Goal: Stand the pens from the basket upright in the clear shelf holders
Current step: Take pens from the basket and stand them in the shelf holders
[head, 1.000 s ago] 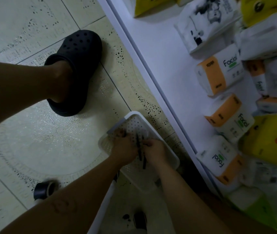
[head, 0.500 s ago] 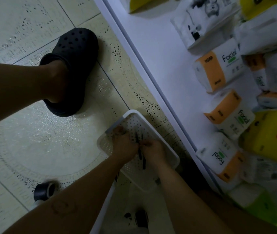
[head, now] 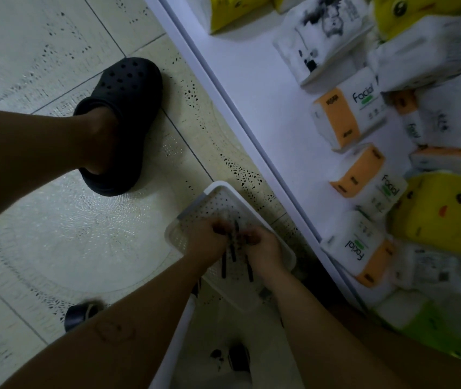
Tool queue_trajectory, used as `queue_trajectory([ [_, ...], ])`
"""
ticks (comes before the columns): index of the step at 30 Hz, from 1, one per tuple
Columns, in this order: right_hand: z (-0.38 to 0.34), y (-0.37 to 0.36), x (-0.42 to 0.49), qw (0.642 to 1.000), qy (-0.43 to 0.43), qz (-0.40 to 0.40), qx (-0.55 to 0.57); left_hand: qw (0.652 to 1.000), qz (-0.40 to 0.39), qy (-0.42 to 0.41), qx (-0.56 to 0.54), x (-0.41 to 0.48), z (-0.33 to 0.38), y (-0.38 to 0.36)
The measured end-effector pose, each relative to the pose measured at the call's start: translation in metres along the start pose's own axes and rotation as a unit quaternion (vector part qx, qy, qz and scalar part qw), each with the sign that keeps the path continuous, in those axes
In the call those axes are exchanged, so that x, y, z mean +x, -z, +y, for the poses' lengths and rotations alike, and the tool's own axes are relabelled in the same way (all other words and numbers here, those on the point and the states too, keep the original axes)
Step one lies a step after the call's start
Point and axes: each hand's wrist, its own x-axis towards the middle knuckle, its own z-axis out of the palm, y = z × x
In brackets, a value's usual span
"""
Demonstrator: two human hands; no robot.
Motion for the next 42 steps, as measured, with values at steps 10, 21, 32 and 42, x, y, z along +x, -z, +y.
queue_trajectory([
  [10,-0.03,0.023,-0.058,0.988,0.147,-0.04,-0.033,0.986,-0.088,-0.141,0.001,-0.039,0.05,0.029],
  [21,-0.086,0.079,-0.155,0.949,0.262,0.167,0.044,0.946,-0.037,-0.315,0.06,-0.118,0.123,0.054],
  [32,-0.141,0.151,-0.291,0.842,0.448,0.267,0.139,0.826,-0.049,-0.557,0.073,-0.259,0.24,0.081],
  [42,-0.147,0.235,-0.437,0.712,0.569,0.394,0.116,0.704,-0.112,-0.699,0.06,-0.398,0.328,0.06],
])
